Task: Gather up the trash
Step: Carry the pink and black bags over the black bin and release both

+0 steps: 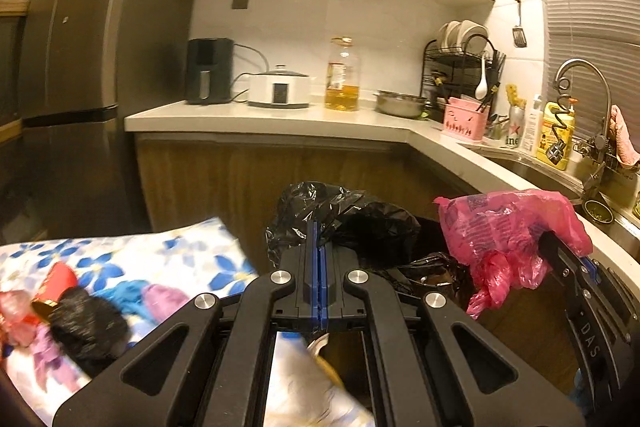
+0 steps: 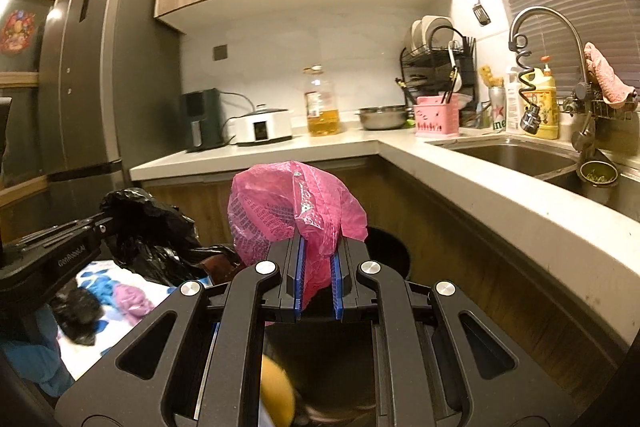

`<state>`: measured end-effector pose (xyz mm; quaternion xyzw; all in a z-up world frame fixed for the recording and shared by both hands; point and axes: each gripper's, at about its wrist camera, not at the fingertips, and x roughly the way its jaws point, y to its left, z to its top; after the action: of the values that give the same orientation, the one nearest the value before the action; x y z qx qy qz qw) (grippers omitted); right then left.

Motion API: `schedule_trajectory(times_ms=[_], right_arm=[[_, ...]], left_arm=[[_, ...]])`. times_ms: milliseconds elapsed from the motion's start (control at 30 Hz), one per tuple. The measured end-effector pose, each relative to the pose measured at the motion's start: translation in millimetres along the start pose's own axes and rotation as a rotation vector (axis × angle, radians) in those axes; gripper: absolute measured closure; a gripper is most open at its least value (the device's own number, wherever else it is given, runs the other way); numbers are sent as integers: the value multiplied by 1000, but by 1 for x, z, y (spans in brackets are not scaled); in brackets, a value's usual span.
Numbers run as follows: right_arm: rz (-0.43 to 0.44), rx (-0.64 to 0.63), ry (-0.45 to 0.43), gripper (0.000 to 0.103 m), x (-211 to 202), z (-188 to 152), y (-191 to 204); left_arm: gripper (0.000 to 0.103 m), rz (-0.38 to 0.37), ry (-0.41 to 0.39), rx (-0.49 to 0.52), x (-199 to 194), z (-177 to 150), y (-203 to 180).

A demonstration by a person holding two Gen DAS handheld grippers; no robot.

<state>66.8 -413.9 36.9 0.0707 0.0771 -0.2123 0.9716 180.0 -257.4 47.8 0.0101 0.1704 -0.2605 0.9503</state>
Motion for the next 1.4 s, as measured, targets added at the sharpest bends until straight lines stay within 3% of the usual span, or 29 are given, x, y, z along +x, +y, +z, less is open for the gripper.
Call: schedule_trajectory(times_ms=[433, 867, 933, 1000, 1133, 1200, 1333, 1400], right_arm=[[-36, -24, 44, 92, 57, 3, -22], [-21, -35, 98, 90, 85, -7, -22], [-22, -31, 104, 89, 87, -8, -23], [-23, -26, 111, 86, 90, -9, -25], [-27, -18, 119, 77, 93, -10, -26], [-29, -14, 120, 69, 93, -11, -27], [-38, -4, 125, 62, 93, -13, -30], [-47, -2, 124, 60, 91, -14, -32]], left_arm=[[103, -84, 22, -10, 63, 8, -31], [102, -136, 59, 16, 94, -4, -41], [97, -147, 73, 23, 98, -5, -42], [81, -149, 86, 34, 102, -7, -42], [67, -148, 93, 31, 103, -10, -39], [52, -140, 88, 31, 103, -11, -36], [44, -144, 86, 28, 102, -11, -34], [35, -142, 77, 24, 100, -12, -32]])
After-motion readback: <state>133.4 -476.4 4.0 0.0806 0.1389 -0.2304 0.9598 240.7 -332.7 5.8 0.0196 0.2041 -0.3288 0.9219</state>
